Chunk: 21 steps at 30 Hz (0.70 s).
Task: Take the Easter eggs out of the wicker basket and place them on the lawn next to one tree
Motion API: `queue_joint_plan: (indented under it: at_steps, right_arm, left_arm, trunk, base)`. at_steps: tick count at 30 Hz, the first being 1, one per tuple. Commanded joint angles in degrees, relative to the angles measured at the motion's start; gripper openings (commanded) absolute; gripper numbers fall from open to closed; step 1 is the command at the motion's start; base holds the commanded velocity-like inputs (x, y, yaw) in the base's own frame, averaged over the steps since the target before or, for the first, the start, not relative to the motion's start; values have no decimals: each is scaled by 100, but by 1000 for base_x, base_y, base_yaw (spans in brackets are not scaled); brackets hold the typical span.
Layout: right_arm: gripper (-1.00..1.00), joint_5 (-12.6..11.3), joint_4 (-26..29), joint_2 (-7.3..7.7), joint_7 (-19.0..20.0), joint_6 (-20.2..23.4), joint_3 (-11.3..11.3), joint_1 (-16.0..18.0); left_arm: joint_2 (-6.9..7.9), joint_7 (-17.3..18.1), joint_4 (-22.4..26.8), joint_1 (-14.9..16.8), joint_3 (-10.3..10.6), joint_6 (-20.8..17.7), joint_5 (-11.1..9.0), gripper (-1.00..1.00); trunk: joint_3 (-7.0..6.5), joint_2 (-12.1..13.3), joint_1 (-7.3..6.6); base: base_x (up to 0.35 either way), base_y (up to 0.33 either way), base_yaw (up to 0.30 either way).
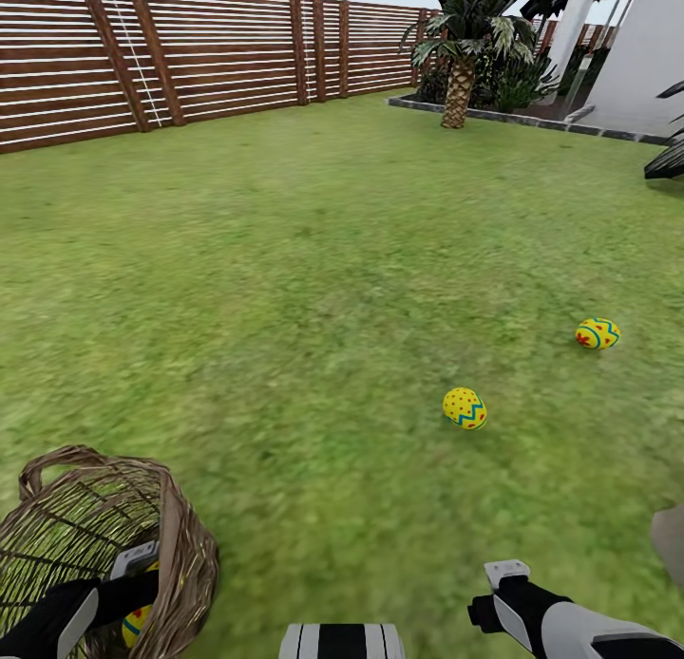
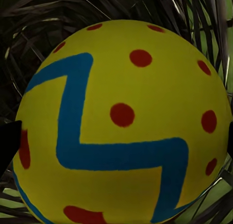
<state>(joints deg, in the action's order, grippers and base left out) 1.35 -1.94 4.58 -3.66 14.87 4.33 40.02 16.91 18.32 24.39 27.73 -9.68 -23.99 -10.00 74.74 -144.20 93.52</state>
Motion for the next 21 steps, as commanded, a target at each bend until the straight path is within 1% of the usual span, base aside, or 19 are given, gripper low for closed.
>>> queue_joint_plan:
  at_steps: [1, 18, 21]
  right_arm:
    - [100, 14, -8, -1, -3, 16, 41, 6]
    - [100, 14, -8, -1, -3, 16, 41, 6]
    - [100, 14, -8, -1, -3, 18, 41, 6]
  left_arm:
    - [-38, 22, -31, -5, -25, -54, -37, -100]
    - [-46, 31, -66, -5, -17, -62, -46, -100]
    - [-55, 11, -75, -5, -17, -75, -43, -100]
  trunk:
    - [4, -1, 1]
    - [4, -1, 1]
    - [-62, 3, -7]
  base:
    - [0, 0, 0]
    - [0, 0, 0]
    - [0, 0, 0]
